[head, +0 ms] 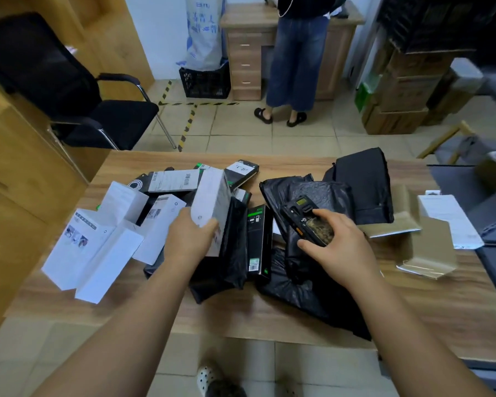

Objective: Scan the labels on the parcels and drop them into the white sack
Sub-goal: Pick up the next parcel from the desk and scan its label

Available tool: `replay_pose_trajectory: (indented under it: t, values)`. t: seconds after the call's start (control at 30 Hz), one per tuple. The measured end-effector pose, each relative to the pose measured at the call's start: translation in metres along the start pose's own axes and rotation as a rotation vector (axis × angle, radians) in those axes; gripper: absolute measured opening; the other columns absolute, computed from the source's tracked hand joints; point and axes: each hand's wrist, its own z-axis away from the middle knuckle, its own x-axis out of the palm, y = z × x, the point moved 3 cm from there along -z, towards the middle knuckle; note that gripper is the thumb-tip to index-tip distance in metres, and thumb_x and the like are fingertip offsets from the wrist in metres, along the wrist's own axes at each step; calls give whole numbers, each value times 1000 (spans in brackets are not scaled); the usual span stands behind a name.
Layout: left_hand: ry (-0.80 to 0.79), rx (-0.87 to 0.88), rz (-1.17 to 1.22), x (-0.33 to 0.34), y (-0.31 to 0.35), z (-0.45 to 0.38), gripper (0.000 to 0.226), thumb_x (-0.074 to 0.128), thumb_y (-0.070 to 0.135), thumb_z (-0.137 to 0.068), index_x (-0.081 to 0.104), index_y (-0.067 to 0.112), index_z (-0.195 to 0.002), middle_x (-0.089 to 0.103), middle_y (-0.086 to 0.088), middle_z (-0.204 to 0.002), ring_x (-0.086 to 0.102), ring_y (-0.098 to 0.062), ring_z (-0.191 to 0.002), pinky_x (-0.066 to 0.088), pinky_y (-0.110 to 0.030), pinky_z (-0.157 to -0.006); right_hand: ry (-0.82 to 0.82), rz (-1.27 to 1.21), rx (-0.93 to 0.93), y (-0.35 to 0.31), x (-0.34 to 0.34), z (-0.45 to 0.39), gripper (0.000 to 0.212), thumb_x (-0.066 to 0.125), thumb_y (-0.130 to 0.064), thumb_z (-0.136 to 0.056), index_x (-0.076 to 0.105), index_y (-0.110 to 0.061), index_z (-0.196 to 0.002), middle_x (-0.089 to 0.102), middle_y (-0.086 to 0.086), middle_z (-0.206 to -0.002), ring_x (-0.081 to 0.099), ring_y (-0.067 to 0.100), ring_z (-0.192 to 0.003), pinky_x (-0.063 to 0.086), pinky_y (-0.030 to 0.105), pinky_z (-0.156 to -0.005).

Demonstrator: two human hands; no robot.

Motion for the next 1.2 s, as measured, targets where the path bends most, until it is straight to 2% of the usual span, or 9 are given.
replay_pose_trajectory:
  t: [0.1, 0.2, 0.3, 0.4, 0.57, 0.7, 0.93, 1.07, 1.2]
  values:
    - [-30, 26, 262, -1, 24, -5, 35, 62, 33, -90, 55, 17, -119, 61, 0, -109, 58, -13, -89, 41, -25, -61, 23, -21, 16, 5, -8, -1, 65, 81, -38, -77, 55, -32, -136, 52, -9, -133, 51, 11, -120, 35, 22, -88]
    - [-170, -3, 359, 14, 27, -5, 35, 59, 32, -93, 54, 16, -124, 62, 1, -113, 59, -8, -92, 42, -23, -66, 37, -35, 26, 12, -18, -3, 65, 81, -37, -77, 55, -32, -135, 52, -8, -132, 51, 11, -120, 36, 23, -88]
    - [-315, -83, 313, 34, 12, 2, 54, 66, 45, -81, 56, 16, -125, 66, -2, -119, 66, -17, -99, 53, -34, -80, 29, -33, 32, 19, -26, -3, 65, 81, -40, -76, 54, -34, -135, 52, -9, -132, 52, 12, -119, 42, 28, -94]
    - [-370, -136, 224, 49, -2, 10, 53, 70, 40, -74, 61, 13, -119, 69, -4, -112, 68, -20, -94, 54, -33, -75, 11, -15, 28, 27, -31, -3, 67, 80, -43, -75, 53, -35, -135, 52, -9, -130, 53, 12, -116, 45, 32, -97]
    - [-347, -140, 170, 51, 4, 13, 30, 73, 28, -85, 65, 11, -109, 70, -6, -104, 68, -24, -91, 56, -38, -81, -33, -1, 12, 33, -34, -5, 67, 80, -44, -76, 53, -35, -136, 52, -11, -126, 54, 11, -113, 45, 30, -93]
    - [-336, -126, 318, 44, 14, 22, 24, 67, 25, -92, 68, 9, -111, 72, -6, -105, 69, -18, -88, 50, -25, -64, -57, -8, -32, 26, -38, -7, 66, 80, -43, -76, 53, -35, -136, 52, -10, -126, 53, 13, -115, 46, 33, -96]
    - [-330, -119, 727, 16, 36, 40, 31, 65, 8, -92, 62, 9, -122, 72, -6, -116, 70, -21, -104, 56, -32, -84, -72, -84, -146, -15, -62, -17, 66, 81, -43, -76, 55, -37, -136, 54, -11, -121, 53, 11, -112, 45, 31, -97]
    - [-247, -45, 816, -14, 53, 37, 34, 67, 1, -88, 59, 3, -121, 71, -11, -117, 71, -23, -101, 58, -28, -74, -34, -85, -223, -47, -81, -20, 68, 83, -43, -74, 56, -35, -137, 55, -9, -122, 53, 12, -114, 44, 30, -97]
    - [-140, 65, 793, -42, 67, 30, 36, 71, 2, -85, 60, 10, -119, 71, -8, -118, 70, -22, -104, 54, -36, -88, -63, 20, -280, -79, -95, -17, 69, 78, -52, -74, 52, -41, -137, 48, -15, -110, 47, 7, -101, 44, 30, -86]
